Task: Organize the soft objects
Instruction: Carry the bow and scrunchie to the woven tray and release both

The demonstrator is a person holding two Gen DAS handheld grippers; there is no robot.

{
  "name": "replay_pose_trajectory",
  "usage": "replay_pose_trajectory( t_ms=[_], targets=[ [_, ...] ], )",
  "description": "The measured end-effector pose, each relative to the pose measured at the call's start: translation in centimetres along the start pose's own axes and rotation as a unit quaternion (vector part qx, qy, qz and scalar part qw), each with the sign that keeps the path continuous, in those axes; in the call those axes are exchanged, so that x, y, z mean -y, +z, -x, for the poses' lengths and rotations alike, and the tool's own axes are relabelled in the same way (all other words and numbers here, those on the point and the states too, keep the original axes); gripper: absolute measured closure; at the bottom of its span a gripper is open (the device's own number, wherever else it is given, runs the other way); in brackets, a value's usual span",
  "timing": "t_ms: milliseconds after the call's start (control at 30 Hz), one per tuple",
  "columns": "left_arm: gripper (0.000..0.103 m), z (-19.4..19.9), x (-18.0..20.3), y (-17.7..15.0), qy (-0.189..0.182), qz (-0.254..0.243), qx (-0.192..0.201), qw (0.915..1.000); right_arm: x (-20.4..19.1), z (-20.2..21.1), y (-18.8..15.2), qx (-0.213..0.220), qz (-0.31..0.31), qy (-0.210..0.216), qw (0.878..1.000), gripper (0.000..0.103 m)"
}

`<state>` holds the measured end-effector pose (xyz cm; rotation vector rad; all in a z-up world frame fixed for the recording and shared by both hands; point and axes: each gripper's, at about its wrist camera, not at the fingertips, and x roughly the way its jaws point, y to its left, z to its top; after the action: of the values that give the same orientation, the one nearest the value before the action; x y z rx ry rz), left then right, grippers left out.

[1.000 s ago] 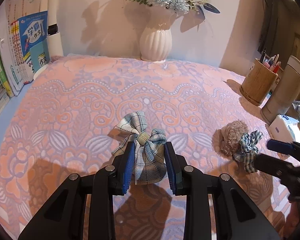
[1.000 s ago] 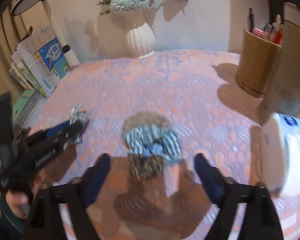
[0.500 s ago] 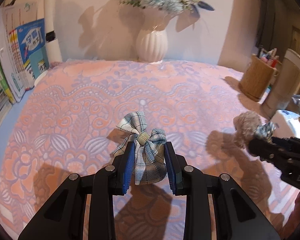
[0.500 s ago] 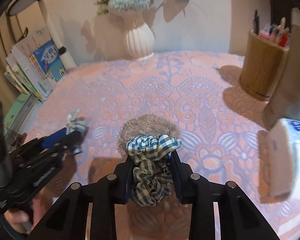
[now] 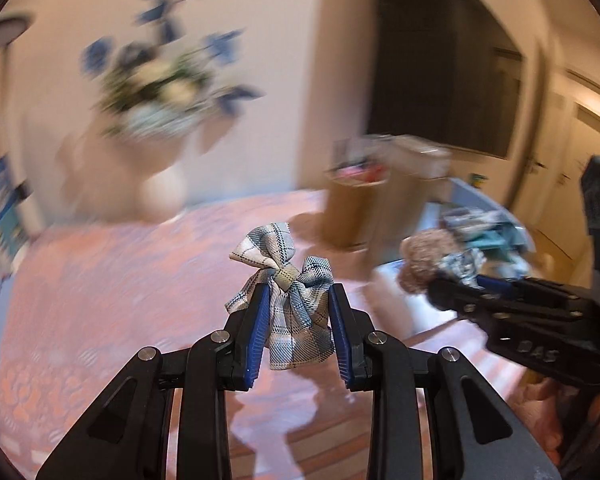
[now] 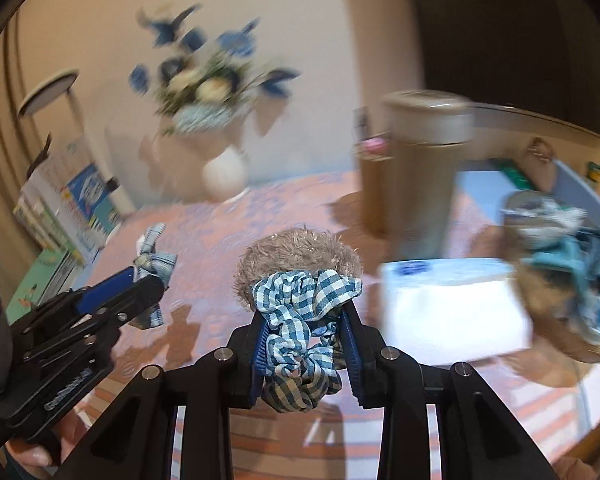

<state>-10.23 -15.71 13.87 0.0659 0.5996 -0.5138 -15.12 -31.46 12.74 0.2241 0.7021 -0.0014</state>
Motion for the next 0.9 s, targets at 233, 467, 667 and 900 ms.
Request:
replay_pose_trajectory(
  t_ms=[233,467,667,900],
  targets=[
    [0.076,-2.1,11.9,5.3,-0.107,-0.074,0.004,0.9915,11.8,5.1,1.2,0.045,-0.092,-0.085,0.991,0.071],
    [0.076,-7.5,21.6,9.3,-0.152,-0.122,-0.003,0.9807,22.6,8.4,1.5,0.066,-0.171,-0.162,0.97,0.071],
    [0.076,-14.3,25.5,11.5,-0.169,-0.121,-0.03,0.9776,28.3,7.8,4.0,0.072,-0.208,-0.175,0.96,0.07],
    [0.076,-20.8,27.4,12.1,-0.173,-0.114,-0.083,0.9749,32.1,3.9,6.7,0.058,-0.236,-0.159,0.957,0.069]
  ],
)
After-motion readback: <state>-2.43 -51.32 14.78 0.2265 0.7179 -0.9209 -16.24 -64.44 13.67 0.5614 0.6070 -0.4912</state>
